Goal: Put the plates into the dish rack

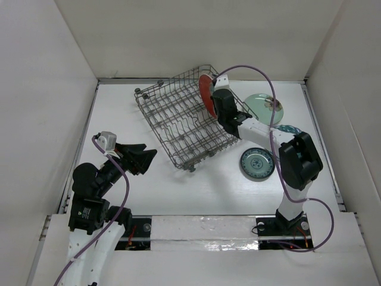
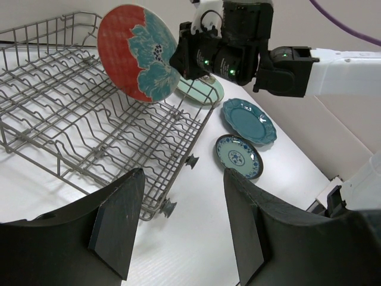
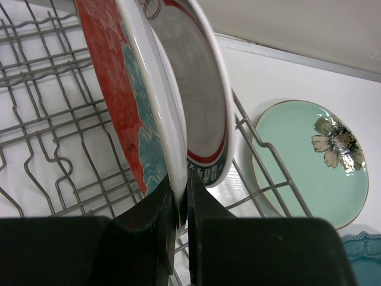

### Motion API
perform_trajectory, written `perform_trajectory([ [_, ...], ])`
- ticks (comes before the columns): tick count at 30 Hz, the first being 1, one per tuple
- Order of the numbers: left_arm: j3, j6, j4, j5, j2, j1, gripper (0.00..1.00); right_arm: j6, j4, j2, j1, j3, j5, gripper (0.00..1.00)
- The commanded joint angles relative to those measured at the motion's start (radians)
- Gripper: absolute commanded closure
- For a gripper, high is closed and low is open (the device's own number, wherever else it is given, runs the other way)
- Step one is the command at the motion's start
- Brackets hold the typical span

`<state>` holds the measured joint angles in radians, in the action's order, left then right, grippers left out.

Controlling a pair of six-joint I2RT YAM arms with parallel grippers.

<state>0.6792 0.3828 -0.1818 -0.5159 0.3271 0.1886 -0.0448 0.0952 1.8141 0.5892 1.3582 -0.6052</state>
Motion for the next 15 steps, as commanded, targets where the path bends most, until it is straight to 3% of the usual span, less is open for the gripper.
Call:
perform_trajectory([
  [1,-0.007,-0.009,0.054,-0.013,0.003,0.003,0.47,0.020,0.252,-0.007,0.026,0.022,-0.071,1.00],
  [4,-0.009,-0.009,0.054,-0.013,0.001,0.003,0.47,0.026,0.252,0.007,0.035,0.022,-0.096,1.00],
  [7,-0.009,-0.010,0.054,-0.013,0.001,0.003,0.47,0.040,0.250,0.007,0.035,0.021,-0.110,0.93],
  [15,-0.010,-0.009,0.053,-0.013,0.004,0.003,0.47,0.170,0.158,-0.032,0.005,0.045,-0.039,0.56],
])
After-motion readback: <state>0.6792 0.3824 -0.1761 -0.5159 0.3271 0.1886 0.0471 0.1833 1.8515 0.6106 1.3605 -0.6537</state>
